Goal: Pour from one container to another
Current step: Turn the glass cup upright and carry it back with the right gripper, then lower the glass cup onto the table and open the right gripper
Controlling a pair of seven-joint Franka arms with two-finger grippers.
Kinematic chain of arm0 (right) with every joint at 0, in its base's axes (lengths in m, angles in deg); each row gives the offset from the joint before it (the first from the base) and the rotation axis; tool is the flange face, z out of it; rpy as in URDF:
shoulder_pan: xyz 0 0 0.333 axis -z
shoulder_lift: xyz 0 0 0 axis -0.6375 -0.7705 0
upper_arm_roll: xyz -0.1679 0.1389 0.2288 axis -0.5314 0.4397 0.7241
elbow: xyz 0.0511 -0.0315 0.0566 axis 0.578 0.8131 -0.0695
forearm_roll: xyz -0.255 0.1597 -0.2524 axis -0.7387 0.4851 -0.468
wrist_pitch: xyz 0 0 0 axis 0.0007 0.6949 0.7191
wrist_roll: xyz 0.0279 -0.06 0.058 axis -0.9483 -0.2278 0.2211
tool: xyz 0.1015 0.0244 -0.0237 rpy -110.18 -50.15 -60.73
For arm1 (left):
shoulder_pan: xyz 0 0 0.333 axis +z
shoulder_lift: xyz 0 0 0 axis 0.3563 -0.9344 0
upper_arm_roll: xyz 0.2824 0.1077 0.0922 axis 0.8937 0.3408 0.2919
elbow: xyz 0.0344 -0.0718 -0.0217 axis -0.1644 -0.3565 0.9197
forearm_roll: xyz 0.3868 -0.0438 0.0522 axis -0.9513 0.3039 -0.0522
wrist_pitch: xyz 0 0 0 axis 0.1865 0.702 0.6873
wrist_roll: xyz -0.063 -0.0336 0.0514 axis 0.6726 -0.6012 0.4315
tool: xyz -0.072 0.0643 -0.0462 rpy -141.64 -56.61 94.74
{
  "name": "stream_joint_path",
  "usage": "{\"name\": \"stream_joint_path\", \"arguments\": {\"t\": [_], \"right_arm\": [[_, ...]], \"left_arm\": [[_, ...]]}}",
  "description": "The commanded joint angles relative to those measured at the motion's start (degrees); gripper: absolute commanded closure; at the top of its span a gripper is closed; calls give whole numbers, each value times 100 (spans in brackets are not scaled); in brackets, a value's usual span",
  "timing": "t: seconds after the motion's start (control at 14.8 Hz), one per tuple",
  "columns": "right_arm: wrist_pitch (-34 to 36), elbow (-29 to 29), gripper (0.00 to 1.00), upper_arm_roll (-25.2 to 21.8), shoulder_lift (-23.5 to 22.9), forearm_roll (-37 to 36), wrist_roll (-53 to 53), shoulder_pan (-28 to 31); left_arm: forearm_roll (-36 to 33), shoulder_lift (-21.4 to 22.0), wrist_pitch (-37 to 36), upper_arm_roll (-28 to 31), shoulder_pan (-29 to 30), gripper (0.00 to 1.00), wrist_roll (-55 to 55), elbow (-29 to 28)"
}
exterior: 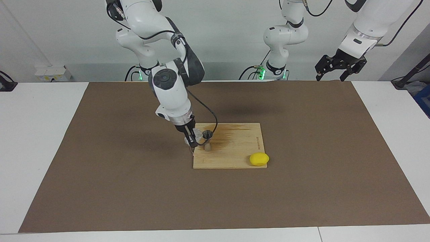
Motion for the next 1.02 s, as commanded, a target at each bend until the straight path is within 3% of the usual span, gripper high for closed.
{"name": "stream_joint_path", "arguments": {"t": [0.0,0.27,0.54,0.95], "right_arm": [[65,178,95,56,53,669,651,519],[48,783,97,56,271,1873,1731,1266],[-5,1531,95,47,440,2612,2769,1986],[223,1831,94,47,54,3377,4220,2814]], "left_arm": [[-33,90,29,-46,59,0,42,-99],[-33,90,29,-46,59,0,42,-99],[-33,90,29,-37,59,0,42,-99],[-33,90,29,-37,59,0,42,-99]]}}
